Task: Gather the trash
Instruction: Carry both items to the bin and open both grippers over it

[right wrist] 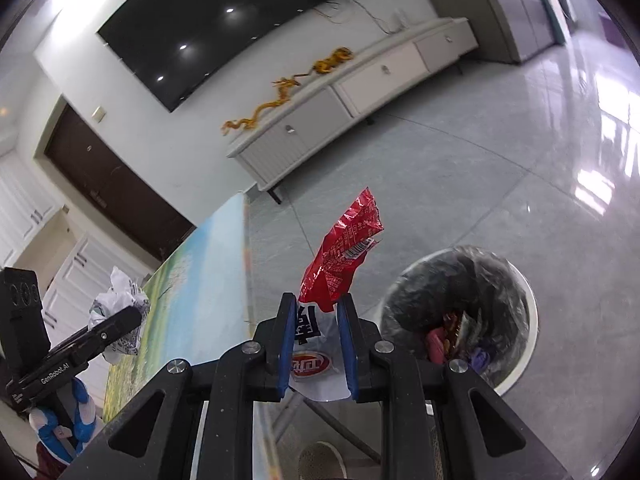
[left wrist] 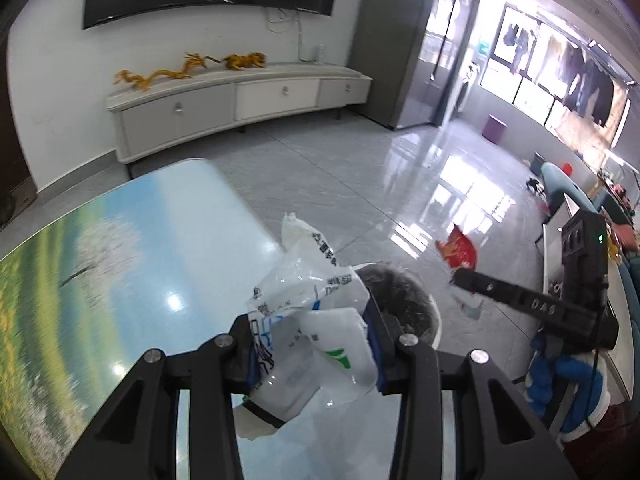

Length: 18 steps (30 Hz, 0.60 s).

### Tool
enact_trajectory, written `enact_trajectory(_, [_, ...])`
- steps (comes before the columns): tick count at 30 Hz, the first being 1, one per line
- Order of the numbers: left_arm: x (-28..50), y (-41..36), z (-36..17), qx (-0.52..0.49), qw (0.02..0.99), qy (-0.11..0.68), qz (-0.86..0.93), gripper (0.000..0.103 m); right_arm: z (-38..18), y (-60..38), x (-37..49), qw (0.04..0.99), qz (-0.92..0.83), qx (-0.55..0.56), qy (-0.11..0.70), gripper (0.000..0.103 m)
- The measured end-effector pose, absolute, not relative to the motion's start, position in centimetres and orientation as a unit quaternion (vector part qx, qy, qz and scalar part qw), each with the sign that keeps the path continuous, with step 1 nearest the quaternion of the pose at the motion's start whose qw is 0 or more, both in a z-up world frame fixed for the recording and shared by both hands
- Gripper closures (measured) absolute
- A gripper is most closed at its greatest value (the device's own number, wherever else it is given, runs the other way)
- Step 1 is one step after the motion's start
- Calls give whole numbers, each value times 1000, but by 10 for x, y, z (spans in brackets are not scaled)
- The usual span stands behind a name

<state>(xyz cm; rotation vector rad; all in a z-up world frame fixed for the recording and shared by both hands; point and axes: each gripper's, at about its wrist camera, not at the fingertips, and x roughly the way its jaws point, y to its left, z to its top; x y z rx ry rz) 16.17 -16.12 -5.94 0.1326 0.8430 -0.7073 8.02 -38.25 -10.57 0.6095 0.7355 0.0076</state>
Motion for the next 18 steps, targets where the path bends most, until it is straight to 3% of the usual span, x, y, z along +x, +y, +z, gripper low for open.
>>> enact_trajectory(10, [194,-285,-106,102,798,463,-373,64,-163,-438,82,848,-33,358,390,83])
enact_trajectory(18, [207,-336,-136,112,774,500,-372,63,-199,-461,92,820,-53,385,421,81])
